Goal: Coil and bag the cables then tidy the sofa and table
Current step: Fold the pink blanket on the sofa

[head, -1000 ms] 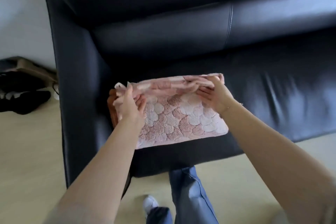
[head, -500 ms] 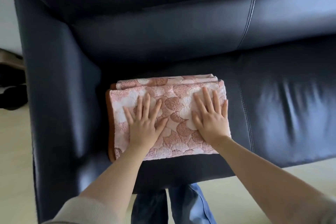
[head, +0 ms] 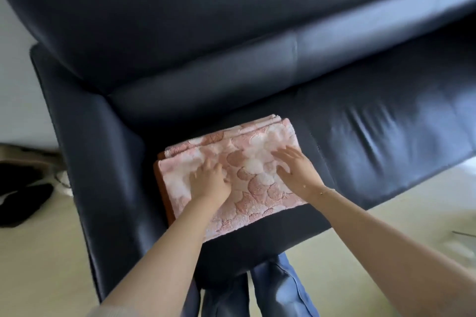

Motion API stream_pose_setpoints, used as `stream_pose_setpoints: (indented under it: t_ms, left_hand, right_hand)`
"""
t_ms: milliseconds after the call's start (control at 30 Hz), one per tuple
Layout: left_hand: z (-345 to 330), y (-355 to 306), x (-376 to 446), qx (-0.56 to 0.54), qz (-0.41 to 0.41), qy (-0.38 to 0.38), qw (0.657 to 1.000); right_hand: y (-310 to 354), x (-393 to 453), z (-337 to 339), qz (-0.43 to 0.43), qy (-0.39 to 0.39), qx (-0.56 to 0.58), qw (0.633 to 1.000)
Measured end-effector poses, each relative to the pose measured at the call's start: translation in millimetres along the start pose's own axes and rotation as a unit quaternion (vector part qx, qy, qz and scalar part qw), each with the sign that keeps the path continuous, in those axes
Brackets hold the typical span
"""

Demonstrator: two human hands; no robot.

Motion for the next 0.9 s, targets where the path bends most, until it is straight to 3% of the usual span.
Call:
stream_pose_setpoints:
  t_ms: [133, 267, 367, 533, 900]
  left_hand:
    - [61.4, -49.4, -67.3, -0.141, -0.035, 0.077, 0.986]
    - [111.0, -96.5, -129.5, -0.140, -0.115, 0.031, 0.983]
    - [125.3, -123.4, -173.2, -0.108, -0.154, 0.054, 0.981]
    - [151.6, -181.0, -227.6, -0.116, -0.230, 0.076, 0.963]
    - [156.6, -364.3, -280.1, -0.068, -0.353, 0.110, 0.927]
  right_hand:
    - [40.1, -72.5, 53.4, -0.072, -0.088, 0.038, 0.993]
    - [65.9, -140.1, 106.4, -0.087, -0.126, 0.096, 0.984]
    - [68.8, -195.1, 125.7, -0.129, -0.109, 0.129, 0.977]
    - [66.7, -264.2, 160.0, -0.176, -0.161, 0.171, 0.956]
    - [-14.9, -369.4, 229.4, -0.208, -0.283, 0.323, 0.879]
Point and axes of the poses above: each hand's wrist, its own x-axis towards the middle knuckle, its own z-axis out of the back of the hand, y = z × x, the point moved 1 cm from there along x, towards the middle knuckle, and after that the axes turned 11 degrees about y, right-handed, at the moved point
